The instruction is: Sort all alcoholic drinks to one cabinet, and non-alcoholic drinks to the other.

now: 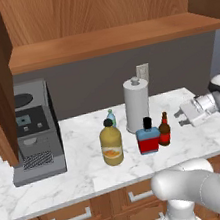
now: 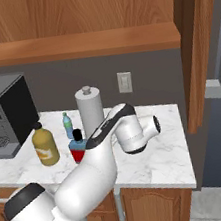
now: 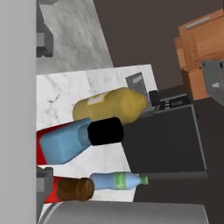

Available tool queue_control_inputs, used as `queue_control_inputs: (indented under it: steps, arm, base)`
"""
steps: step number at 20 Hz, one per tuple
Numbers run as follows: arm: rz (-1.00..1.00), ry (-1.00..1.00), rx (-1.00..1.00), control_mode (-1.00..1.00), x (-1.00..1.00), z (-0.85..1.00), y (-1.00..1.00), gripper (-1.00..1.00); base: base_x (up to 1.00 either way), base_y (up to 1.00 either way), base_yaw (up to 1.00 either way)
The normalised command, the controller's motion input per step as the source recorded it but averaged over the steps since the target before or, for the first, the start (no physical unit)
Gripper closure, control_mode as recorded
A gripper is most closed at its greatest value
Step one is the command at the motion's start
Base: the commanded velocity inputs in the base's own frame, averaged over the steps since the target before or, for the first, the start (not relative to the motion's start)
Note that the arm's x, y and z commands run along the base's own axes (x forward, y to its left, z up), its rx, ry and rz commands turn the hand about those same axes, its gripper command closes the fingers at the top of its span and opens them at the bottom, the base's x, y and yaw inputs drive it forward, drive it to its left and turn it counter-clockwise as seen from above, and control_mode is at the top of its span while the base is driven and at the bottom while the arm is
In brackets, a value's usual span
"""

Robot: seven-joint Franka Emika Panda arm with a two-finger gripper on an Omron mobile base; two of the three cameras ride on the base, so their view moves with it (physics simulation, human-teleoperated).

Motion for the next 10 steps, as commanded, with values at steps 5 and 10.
queue_control_inputs:
  steps: [5,10]
  arm:
    - [-0.01,0.0,0.07,-1.0,0.11,-0.13,0.0,-1.0]
    - [-0.05,0.0,0.03,-1.0,0.23,-0.08,0.0,-1.0]
  base:
    - [0.0,0.0,0.0]
    - [0.0,0.0,0.0]
